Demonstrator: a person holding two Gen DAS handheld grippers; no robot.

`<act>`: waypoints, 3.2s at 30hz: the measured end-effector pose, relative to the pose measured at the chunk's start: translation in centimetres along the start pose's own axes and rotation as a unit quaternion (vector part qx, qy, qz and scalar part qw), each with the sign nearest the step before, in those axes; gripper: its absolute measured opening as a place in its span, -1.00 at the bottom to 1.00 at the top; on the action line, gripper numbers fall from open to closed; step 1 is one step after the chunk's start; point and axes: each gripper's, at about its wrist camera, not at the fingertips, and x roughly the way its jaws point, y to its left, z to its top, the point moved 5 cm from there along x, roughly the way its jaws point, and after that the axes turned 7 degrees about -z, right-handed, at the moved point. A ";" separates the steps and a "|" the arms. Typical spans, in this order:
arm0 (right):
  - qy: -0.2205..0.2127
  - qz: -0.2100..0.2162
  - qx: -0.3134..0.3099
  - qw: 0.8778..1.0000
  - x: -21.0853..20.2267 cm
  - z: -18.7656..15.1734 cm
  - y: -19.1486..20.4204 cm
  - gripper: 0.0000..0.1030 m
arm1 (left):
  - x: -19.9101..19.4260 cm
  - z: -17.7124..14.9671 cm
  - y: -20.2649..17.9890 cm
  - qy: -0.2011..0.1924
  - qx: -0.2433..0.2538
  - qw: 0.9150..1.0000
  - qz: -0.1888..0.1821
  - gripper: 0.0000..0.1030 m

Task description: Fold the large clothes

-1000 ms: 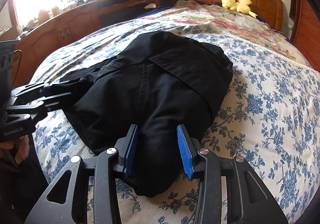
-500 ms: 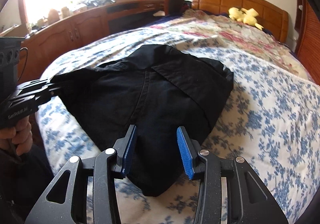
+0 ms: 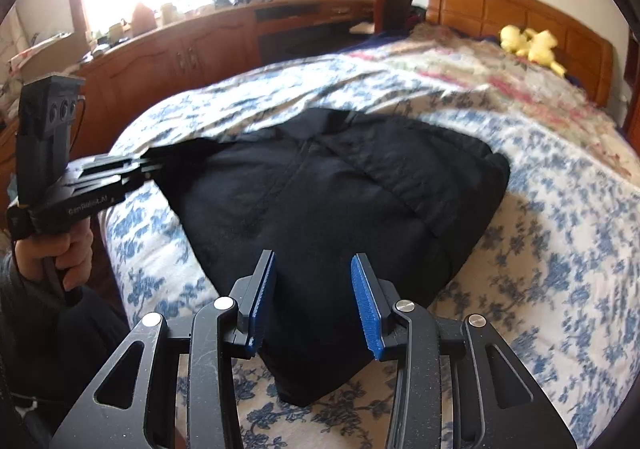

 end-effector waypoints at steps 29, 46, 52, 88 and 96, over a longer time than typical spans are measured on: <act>0.003 -0.051 -0.007 0.999 1.9 3.0 -6.4 -0.06 | -1.9 -0.3 0.1 0.010 0.032 0.999 0.007 -0.37; 0.044 -0.083 0.085 0.992 11.8 6.0 -17.6 0.62 | 0.3 -2.6 0.8 0.061 0.024 0.998 -0.001 -0.19; 0.068 -0.062 0.111 0.990 14.0 5.9 -18.4 0.86 | 0.8 -2.7 0.5 0.067 0.026 0.997 -0.001 -0.19; 0.070 -0.022 0.181 0.981 8.8 0.1 -19.8 0.46 | 3.4 -2.3 2.1 0.078 -0.018 0.997 -0.011 -0.19; 0.063 0.005 0.233 0.970 10.8 0.3 -20.8 0.61 | 5.5 -2.4 2.3 0.096 -0.026 0.995 0.001 -0.18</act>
